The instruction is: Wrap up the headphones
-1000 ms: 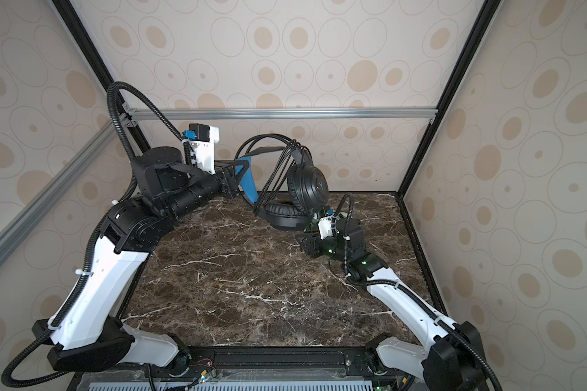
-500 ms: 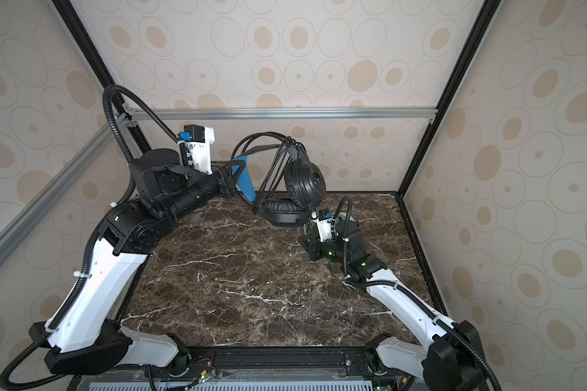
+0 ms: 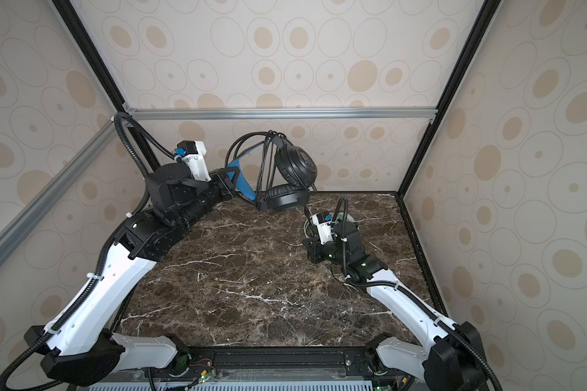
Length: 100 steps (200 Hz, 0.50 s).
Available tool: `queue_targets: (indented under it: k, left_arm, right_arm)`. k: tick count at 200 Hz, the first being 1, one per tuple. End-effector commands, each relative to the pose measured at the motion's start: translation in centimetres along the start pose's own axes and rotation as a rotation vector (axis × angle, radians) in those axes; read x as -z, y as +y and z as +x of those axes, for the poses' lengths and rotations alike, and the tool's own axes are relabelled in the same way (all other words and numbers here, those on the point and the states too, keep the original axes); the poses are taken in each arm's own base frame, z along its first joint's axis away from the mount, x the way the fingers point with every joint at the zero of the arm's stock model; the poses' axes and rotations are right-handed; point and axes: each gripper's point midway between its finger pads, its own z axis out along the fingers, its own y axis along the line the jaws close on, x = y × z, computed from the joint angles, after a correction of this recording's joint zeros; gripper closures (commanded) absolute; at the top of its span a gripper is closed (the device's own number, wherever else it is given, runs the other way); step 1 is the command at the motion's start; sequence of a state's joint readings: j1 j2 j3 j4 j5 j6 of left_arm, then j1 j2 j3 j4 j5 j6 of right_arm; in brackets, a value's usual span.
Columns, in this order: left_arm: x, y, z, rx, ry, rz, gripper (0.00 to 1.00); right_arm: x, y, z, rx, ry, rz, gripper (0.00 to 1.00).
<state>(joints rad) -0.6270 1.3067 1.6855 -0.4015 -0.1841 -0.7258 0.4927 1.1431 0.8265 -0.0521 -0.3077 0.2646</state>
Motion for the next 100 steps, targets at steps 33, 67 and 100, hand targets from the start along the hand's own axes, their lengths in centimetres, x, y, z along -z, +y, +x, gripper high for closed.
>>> queue_targets:
  k: [33, 67, 100]
  left_arm:
    - [1.5, 0.0, -5.8, 0.338, -0.3, 0.035, 1.0]
    - [0.2, 0.5, -5.5, 0.373, -0.323, 0.001, 1.0]
    - [-1.3, 0.7, -4.7, 0.393, -0.318, -0.007, 1.0]
  right_arm:
    - [0.5, 1.3, 0.4, 0.159, 0.042, 0.057, 1.0]
    - [0.1, 2.6, 0.5, 0.269, 0.076, 0.064, 1.0]
    - [-0.5, 4.4, 1.5, 0.358, 0.113, 0.048, 1.0]
